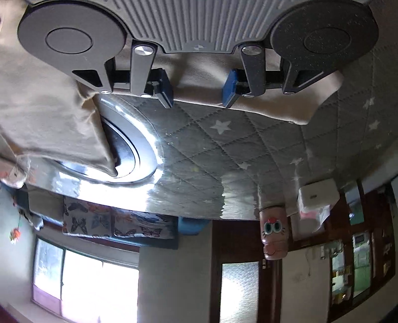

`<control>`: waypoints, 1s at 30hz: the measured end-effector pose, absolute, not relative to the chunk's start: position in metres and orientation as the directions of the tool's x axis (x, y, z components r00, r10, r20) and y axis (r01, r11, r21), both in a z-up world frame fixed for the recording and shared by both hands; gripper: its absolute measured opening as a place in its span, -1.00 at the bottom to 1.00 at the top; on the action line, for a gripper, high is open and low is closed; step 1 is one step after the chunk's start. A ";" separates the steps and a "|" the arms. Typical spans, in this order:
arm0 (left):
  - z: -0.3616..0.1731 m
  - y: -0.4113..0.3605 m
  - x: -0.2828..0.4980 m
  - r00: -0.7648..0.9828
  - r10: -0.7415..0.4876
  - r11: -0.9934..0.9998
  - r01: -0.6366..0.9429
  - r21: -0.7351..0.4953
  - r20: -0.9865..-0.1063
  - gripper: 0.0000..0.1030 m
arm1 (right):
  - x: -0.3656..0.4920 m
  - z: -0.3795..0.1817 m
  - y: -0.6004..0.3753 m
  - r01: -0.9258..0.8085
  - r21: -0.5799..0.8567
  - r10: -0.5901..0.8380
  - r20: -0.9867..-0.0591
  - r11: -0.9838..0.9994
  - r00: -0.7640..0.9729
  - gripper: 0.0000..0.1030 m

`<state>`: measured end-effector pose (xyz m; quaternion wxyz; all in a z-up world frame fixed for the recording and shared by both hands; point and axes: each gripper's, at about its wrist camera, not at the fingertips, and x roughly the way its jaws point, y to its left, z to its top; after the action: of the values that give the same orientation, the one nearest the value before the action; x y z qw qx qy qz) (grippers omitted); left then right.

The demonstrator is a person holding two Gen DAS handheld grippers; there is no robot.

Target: Fold clothes

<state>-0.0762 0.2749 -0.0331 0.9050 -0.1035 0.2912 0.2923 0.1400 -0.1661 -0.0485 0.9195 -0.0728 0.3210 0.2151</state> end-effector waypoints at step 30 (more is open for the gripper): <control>-0.025 0.109 -0.056 0.768 0.002 1.000 0.011 0.016 -0.641 0.26 | 0.060 -0.025 -0.106 -0.714 -0.073 0.543 -0.596 0.697 0.591 1.00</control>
<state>-0.0559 0.1094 -0.0246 0.9401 0.0095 0.3407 -0.0023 0.0597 -0.1060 -0.0255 0.8785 -0.1543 0.2766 0.3576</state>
